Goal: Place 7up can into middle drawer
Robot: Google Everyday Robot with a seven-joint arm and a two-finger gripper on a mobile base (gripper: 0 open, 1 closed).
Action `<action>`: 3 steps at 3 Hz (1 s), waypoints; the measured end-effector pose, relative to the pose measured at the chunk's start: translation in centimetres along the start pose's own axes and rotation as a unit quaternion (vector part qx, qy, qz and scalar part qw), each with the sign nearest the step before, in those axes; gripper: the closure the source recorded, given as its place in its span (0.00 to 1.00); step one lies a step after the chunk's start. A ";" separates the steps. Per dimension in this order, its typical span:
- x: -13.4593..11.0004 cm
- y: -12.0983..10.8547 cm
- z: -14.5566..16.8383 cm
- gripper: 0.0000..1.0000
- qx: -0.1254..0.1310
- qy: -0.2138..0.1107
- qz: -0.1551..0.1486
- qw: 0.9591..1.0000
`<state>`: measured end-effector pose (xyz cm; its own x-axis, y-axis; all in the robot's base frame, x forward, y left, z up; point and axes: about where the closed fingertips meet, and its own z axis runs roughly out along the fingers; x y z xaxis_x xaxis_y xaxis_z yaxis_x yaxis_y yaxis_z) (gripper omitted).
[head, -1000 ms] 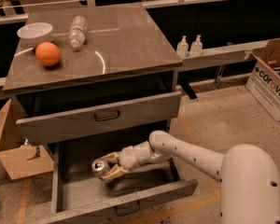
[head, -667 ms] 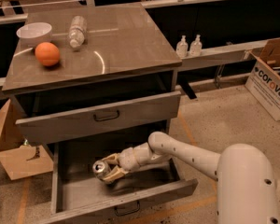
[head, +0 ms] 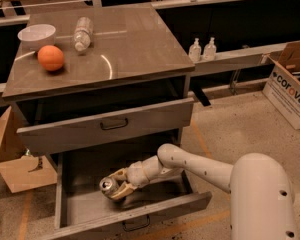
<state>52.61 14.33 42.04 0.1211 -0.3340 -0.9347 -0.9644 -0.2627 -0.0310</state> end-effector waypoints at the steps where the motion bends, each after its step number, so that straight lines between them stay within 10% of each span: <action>1: 0.2 0.5 -0.1 0.15 0.005 0.009 0.005 1.000; 3: 0.3 1.8 -4.2 0.00 0.049 0.079 0.033 0.995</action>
Offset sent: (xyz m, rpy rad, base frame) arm -0.0074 -0.0414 0.0065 -0.1305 -0.0154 -0.1066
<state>51.91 9.93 43.17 0.0854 -0.4884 -0.8685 -0.9888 -0.1488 -0.0135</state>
